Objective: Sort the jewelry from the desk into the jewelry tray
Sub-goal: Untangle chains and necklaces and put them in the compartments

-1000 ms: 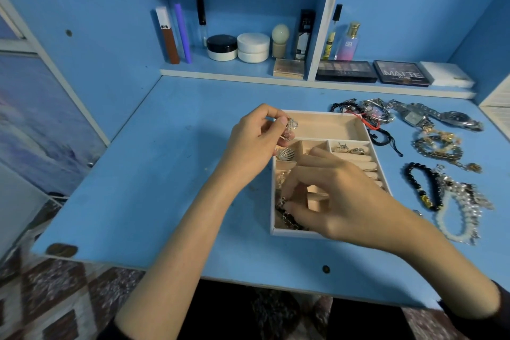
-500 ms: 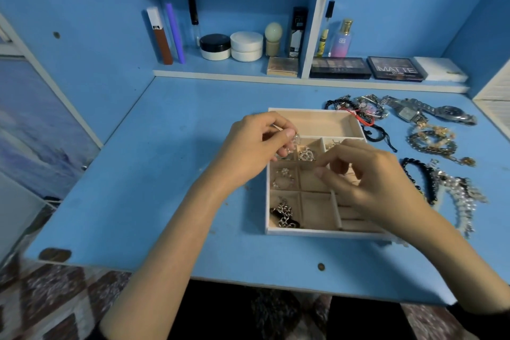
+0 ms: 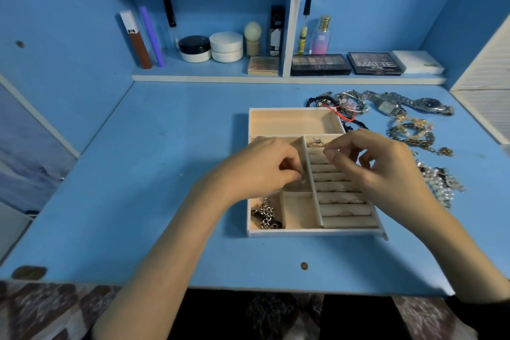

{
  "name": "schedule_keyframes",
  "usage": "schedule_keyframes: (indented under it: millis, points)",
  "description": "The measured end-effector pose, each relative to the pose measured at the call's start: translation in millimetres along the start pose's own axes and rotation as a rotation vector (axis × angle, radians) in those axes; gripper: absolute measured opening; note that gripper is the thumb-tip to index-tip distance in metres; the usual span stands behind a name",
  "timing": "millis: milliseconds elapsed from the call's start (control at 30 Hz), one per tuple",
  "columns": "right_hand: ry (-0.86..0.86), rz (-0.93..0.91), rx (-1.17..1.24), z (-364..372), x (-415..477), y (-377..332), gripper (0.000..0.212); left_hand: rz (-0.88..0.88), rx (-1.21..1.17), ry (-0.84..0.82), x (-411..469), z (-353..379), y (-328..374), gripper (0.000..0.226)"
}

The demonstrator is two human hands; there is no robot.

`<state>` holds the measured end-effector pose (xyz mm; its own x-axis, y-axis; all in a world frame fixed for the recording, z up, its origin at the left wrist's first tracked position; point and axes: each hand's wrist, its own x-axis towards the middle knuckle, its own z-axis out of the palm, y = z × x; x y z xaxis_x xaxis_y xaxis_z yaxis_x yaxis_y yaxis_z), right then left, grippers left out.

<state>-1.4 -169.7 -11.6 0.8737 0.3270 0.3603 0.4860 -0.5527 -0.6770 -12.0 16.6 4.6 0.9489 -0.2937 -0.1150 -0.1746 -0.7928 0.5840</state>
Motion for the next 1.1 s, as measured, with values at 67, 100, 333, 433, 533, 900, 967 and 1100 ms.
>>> schedule_keyframes:
  millis: [67,100,333,433,533,900,967,1100]
  points:
    - [0.007,0.007,-0.003,-1,0,2,0.006,0.034,0.094,-0.019,2,0,2,0.011]
    - [0.012,0.011,0.0,-2,0,3,0.006,0.044,0.131,-0.021,3,0,2,0.013]
    - [0.056,0.062,0.005,-11,-5,13,0.007,0.033,0.145,0.084,6,7,5,0.015]
    - [0.114,0.115,0.02,-22,-9,23,0.008,0.039,0.15,0.143,8,8,6,0.013]
    - [0.194,0.191,0.007,-38,-14,38,0.009,0.066,0.069,0.222,14,11,11,0.011]
    - [0.147,0.378,-0.181,-106,-33,83,0.009,0.225,-0.029,0.11,53,50,74,0.007]
    - [0.128,0.403,-0.191,-111,-36,87,0.008,0.254,-0.009,0.067,59,59,83,0.007]
    - [0.082,0.449,-0.239,-117,-41,97,0.007,0.287,0.025,0.008,70,73,96,0.008]
